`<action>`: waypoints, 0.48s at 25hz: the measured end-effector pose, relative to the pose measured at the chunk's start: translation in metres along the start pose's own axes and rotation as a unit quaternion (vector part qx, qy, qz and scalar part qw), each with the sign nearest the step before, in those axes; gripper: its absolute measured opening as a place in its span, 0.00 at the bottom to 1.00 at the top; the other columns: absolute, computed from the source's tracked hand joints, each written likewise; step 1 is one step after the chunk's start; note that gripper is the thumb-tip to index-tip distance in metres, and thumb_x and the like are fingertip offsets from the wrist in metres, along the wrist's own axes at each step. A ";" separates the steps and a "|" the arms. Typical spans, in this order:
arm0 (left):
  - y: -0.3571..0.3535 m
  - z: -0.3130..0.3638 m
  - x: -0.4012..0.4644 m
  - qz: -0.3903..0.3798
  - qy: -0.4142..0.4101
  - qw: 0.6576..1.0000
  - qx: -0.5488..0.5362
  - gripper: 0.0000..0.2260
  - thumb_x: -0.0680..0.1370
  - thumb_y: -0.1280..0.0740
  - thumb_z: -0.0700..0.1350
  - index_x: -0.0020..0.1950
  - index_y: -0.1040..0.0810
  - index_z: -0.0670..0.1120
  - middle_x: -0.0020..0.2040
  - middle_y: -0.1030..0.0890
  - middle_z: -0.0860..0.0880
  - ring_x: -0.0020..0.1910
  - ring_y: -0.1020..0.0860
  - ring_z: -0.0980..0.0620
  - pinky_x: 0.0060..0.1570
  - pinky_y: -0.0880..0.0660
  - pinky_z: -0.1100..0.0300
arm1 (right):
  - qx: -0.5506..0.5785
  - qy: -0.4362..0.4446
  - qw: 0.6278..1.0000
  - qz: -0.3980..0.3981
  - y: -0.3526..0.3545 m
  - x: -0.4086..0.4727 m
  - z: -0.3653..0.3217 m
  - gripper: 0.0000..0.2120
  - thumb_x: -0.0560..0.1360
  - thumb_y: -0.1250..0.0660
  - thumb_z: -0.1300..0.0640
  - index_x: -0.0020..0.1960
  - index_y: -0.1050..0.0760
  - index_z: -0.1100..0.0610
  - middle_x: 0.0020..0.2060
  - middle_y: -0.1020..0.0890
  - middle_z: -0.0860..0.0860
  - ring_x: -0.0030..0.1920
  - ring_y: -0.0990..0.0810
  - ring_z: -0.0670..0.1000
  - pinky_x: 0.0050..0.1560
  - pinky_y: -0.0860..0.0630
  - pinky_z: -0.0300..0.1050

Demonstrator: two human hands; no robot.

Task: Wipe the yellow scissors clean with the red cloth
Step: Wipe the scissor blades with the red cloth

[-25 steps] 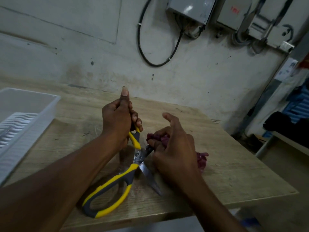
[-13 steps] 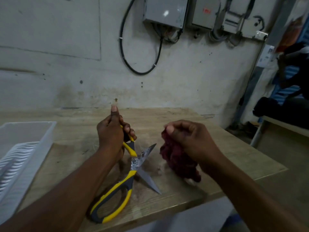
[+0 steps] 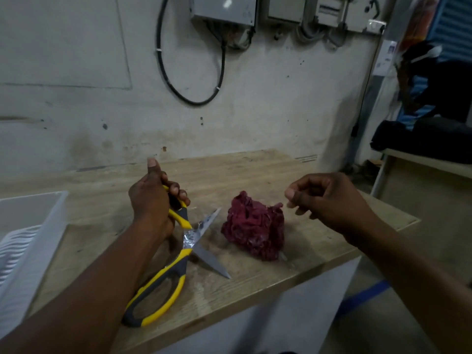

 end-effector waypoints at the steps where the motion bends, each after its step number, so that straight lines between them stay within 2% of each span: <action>1: 0.000 -0.001 0.001 -0.001 0.002 1.000 0.000 0.22 0.83 0.36 0.59 0.36 0.31 0.45 0.22 0.32 0.46 0.19 0.31 0.48 0.22 0.30 0.60 | -0.039 -0.015 0.999 -0.011 -0.001 0.000 0.008 0.04 0.76 0.24 0.53 0.46 0.15 0.53 0.36 0.12 0.49 0.36 0.13 0.47 0.34 0.21 0.37; 4: 0.000 -0.002 0.002 -0.001 0.009 1.000 0.004 0.22 0.83 0.37 0.59 0.37 0.31 0.46 0.22 0.32 0.47 0.19 0.31 0.48 0.23 0.30 0.61 | -0.174 -0.097 0.975 -0.095 -0.020 0.000 0.042 0.08 0.76 0.24 0.48 0.46 0.13 0.52 0.37 0.12 0.48 0.37 0.15 0.46 0.42 0.18 0.44; 6: -0.002 -0.003 0.000 -0.002 0.011 1.000 0.005 0.22 0.83 0.37 0.59 0.37 0.31 0.46 0.22 0.32 0.47 0.19 0.31 0.47 0.23 0.30 0.61 | -0.171 -0.140 0.968 -0.120 -0.030 -0.003 0.054 0.13 0.74 0.24 0.43 0.45 0.12 0.53 0.35 0.13 0.51 0.33 0.18 0.47 0.37 0.21 0.44; 8: 0.001 -0.004 0.001 0.002 0.011 1.000 0.011 0.22 0.83 0.37 0.59 0.37 0.31 0.46 0.22 0.32 0.47 0.19 0.31 0.47 0.23 0.30 0.61 | -0.159 -0.141 0.971 -0.115 -0.038 0.000 0.054 0.16 0.71 0.22 0.40 0.44 0.12 0.54 0.33 0.14 0.52 0.30 0.20 0.48 0.32 0.25 0.43; 12: 0.002 -0.007 0.001 -0.001 0.020 1.000 0.012 0.22 0.83 0.36 0.59 0.37 0.30 0.46 0.23 0.32 0.46 0.20 0.31 0.47 0.24 0.29 0.60 | -0.092 -0.160 0.973 -0.135 -0.056 0.004 0.052 0.11 0.71 0.19 0.49 0.42 0.13 0.57 0.37 0.14 0.56 0.29 0.24 0.48 0.26 0.30 0.40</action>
Point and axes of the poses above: each hand's wrist, its own x-axis towards the middle knuckle, its own y-axis out of the back of the hand, z = x × y, the point moved 10 cm from there along x, towards the middle knuckle
